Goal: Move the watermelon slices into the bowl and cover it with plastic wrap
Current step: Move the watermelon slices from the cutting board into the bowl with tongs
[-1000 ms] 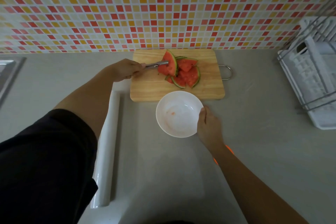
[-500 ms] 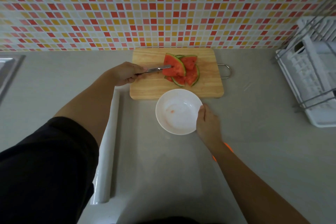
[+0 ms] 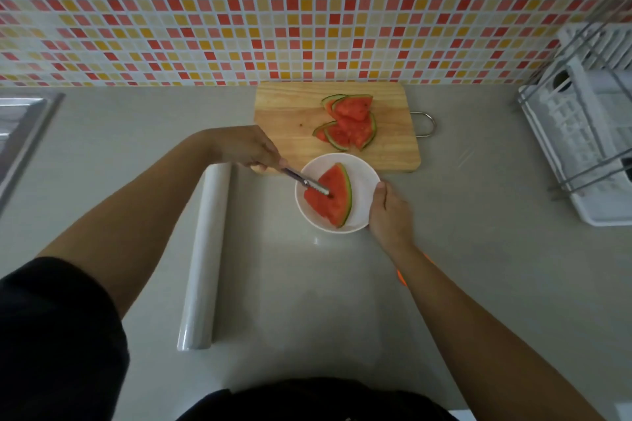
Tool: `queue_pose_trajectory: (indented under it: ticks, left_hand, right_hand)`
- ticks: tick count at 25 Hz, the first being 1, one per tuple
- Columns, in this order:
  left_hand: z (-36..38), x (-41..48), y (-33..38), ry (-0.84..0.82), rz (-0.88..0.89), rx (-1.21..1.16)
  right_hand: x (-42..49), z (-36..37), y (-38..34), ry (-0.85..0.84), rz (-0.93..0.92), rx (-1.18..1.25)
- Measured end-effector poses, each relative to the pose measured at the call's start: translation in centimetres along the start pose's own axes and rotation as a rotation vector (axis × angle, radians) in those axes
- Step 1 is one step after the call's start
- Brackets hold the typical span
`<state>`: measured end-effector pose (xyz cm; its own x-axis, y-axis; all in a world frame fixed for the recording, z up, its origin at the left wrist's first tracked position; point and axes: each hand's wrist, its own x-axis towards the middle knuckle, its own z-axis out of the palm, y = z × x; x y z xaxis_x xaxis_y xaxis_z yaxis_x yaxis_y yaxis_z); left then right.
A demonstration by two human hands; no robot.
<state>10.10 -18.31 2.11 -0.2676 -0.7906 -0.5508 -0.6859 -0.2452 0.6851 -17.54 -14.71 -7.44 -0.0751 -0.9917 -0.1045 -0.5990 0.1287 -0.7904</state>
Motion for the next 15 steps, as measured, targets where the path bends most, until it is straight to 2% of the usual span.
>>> queue_pose_trajectory:
  ticks: [3, 8, 11, 13, 15]
  left_hand:
    - [1.2, 0.8, 2.0, 0.038, -0.061, 0.238]
    - [1.3, 0.7, 6.1, -0.011, -0.176, 0.63]
    - [-0.5, -1.0, 7.3, 0.121, -0.185, 0.798]
    - [-2.2, -2.0, 7.2, 0.232, -0.177, 0.706]
    - [-3.0, -1.6, 6.3, 0.355, -0.168, 0.42]
  right_hand:
    - [0.1, 0.0, 0.0, -0.003, -0.007, -0.02]
    - [0.0, 0.1, 0.0, 0.009, -0.001, -0.022]
    - [-0.1, 0.1, 0.0, 0.016, -0.012, -0.022]
    - [-0.1, 0.0, 0.0, 0.028, -0.017, -0.019]
    - [-0.2, 0.1, 0.0, 0.029, -0.013, -0.016]
